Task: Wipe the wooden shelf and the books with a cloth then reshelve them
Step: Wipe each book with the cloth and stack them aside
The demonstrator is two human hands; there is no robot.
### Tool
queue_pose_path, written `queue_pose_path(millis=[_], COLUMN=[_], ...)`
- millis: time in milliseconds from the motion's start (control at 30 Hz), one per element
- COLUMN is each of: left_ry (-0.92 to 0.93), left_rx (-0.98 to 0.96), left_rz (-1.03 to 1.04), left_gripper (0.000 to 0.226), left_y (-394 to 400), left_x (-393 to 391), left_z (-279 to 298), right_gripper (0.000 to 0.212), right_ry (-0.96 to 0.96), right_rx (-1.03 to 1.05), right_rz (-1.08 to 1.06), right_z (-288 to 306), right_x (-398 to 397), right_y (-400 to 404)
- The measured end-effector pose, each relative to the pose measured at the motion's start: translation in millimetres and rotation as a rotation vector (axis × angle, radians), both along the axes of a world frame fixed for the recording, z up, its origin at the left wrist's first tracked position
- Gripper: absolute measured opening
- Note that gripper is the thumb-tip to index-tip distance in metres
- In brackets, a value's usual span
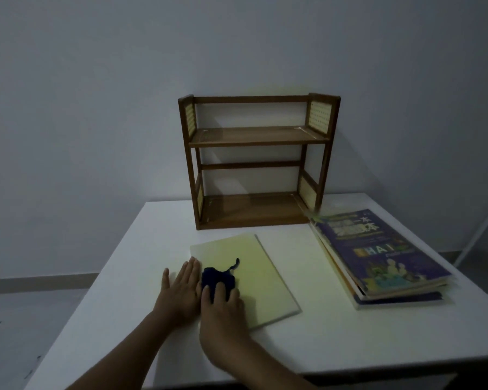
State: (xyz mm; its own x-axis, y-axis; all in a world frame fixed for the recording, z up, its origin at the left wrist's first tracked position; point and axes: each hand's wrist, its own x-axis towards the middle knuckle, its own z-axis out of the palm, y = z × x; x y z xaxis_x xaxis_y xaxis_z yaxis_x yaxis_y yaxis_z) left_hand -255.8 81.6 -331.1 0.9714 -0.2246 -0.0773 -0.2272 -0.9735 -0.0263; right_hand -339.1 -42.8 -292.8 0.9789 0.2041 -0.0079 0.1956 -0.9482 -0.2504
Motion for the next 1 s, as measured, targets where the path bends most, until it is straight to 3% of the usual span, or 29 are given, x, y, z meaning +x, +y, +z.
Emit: queue_pose_path(millis=[133,200,367,467,533,633,700,767,833,933,1000], left_ry=[0.015,0.026,0.026,0.045,-0.048,-0.217,-0.12,-0.001,0.06,0.144,0.202], left_rx=[-0.087,-0.124,-0.146,-0.159,-0.327,-0.79,-0.846,-0.803,-0.979,-1.34,-1.427], left_rz=[0.048,0.047,0.059,0.082,0.172,0.505,0.626,0.611,0.582,0.621,0.602], left_gripper=[0.066,0.063,0.075,0.068,0.068,0.061,0.058,0.054,0.051,0.047,0.04], left_y=[0.7,-2.2,-2.5,-5.3,-11.8,-27.7,-39.8,-49.4,-49.4,-37.1,-22.7], left_x=[1.6,2.2,1.8,-1.7,-9.1,-31.9,-48.5,-58.6,-60.4,-55.2,-51.9], left_z=[-2.5,-1.5,1.7,8.8,15.0,28.0,32.4,29.3,28.6,37.9,40.9], right_gripper=[0.074,0.072,0.055,0.056,0.058,0.035,0.039,0.052,0.053,0.041,0.052], right_ry=[0.037,0.051,0.129,0.208,0.114,-0.023,0.093,0.222,0.273,0.439,0.463], right_rx=[-0.021,-0.027,-0.097,-0.312,-0.435,-0.232,-0.15,-0.141,-0.038,0.272,0.557], right_rz=[0.025,-0.07,-0.3,-0.335,-0.33,-0.178,-0.235,-0.362,-0.46,-0.503,-0.492], right_z=[5.9,8.7,15.9,24.9,38.3,40.1,30.6,17.5,12.3,19.3,29.8], right_x=[11.2,25.6,46.2,45.9,41.9,39.2,38.3,41.7,51.1,63.7,68.4], right_y=[-30.7,-68.6,-140.1,-145.7,-139.5,-117.3,-104.1,-102.8,-107.3,-115.0,-124.5])
